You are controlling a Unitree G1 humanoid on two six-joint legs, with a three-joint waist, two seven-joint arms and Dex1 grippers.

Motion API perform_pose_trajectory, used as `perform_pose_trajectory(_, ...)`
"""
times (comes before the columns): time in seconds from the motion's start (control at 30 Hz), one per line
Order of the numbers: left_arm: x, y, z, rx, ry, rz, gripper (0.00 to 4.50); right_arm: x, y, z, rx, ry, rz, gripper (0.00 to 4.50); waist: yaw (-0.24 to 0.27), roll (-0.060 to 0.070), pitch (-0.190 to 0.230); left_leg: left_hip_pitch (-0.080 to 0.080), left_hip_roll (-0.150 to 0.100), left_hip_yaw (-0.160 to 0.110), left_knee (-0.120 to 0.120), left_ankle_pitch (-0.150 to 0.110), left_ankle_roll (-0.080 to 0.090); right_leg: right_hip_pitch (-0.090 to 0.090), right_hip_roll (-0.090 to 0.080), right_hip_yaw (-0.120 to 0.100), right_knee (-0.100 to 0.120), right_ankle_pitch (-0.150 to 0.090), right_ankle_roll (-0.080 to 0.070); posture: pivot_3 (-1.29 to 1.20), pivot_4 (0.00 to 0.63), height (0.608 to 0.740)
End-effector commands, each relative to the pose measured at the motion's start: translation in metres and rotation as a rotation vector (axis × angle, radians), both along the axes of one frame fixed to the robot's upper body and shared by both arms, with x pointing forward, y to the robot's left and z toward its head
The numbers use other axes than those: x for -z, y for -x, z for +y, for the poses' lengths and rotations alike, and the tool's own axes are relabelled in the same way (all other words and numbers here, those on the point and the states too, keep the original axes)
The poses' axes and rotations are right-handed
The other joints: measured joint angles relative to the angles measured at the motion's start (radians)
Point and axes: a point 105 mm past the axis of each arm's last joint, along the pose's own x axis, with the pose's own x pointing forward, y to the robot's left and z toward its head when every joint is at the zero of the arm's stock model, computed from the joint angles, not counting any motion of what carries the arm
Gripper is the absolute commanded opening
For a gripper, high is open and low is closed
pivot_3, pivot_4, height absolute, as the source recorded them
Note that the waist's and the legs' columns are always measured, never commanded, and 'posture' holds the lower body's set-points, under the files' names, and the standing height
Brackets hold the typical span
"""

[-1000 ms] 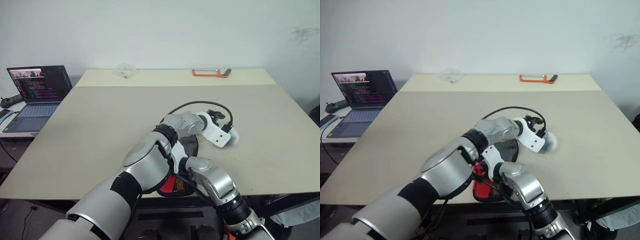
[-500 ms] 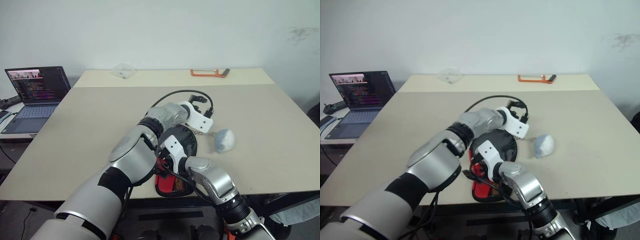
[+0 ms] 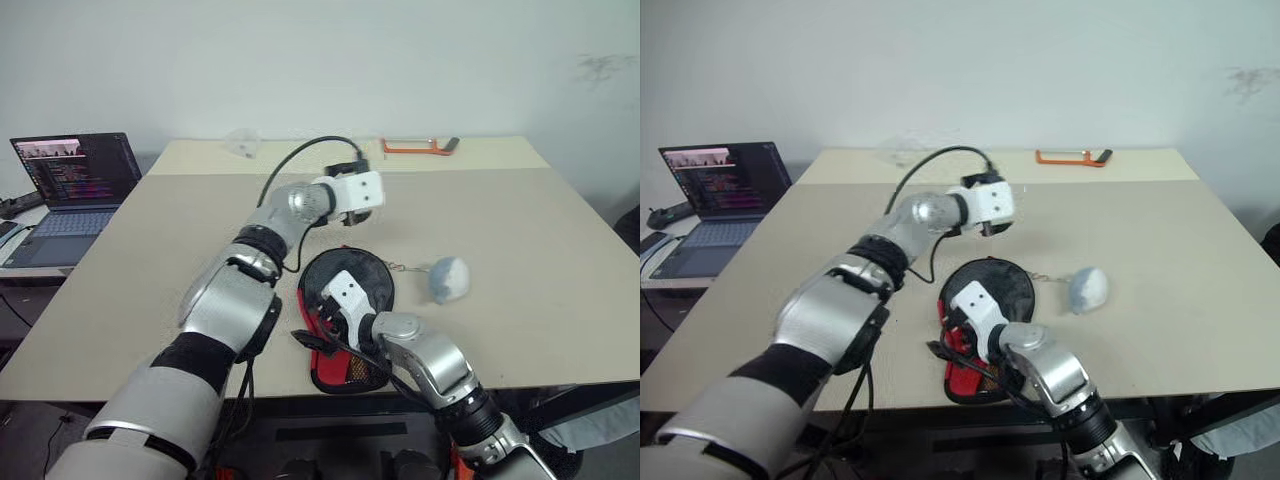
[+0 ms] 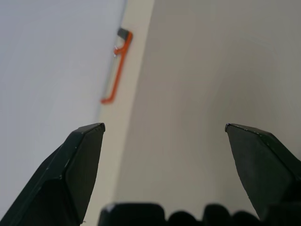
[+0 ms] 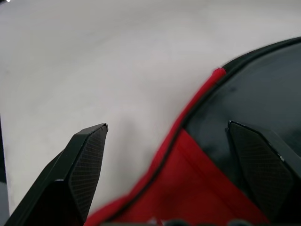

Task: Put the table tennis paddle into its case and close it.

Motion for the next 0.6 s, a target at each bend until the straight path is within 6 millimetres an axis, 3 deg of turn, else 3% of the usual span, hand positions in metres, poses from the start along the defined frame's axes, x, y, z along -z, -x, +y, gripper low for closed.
perform_pose_trajectory(0.03,-0.029,0.003,0.023,0.031,0.209,0.026,4.48,-0.009,-0.007,-0.025,0.06,0.031,-0.016,4.5,0.002,0.0,0.0,-0.001,0.0,0.0,0.0,0.0,0.0,-0.001,0.0,0.0,0.0,0.0,0.0,0.0,0.15,0.74)
perform_pose_trajectory(0.13,-0.04,0.004,0.057,0.002,0.336,0.035,4.48,-0.028,-0.001,-0.029,0.048,0.007,-0.052,4.5,0.001,-0.001,0.001,-0.005,0.0,-0.001,0.0,0.0,-0.001,-0.005,0.0,0.0,0.0,0.0,0.0,0.0,0.15,0.74)
perform_pose_trajectory(0.2,-0.039,0.009,0.07,0.025,0.404,0.072,4.48,-0.04,0.006,-0.029,0.034,-0.015,-0.063,4.5,0.001,-0.001,0.001,-0.008,0.0,0.0,0.0,0.001,-0.001,-0.009,0.0,0.0,0.001,0.0,-0.001,0.0,0.15,0.74)
perform_pose_trajectory(0.37,-0.025,0.03,0.066,0.212,0.488,0.184,4.48,-0.068,0.02,-0.041,0.011,-0.075,-0.078,4.5,0.001,-0.001,0.001,-0.014,0.0,-0.001,0.001,0.002,-0.003,-0.012,0.0,0.0,-0.002,0.0,-0.001,0.0,0.15,0.74)
perform_pose_trajectory(0.6,0.021,0.055,0.055,0.358,0.41,0.354,4.48,-0.105,0.01,-0.107,0.141,-0.009,-0.188,4.5,0.004,-0.001,0.001,-0.015,0.0,-0.001,0.001,0.0,0.0,-0.012,0.0,-0.001,-0.002,0.0,-0.001,0.0,0.15,0.74)
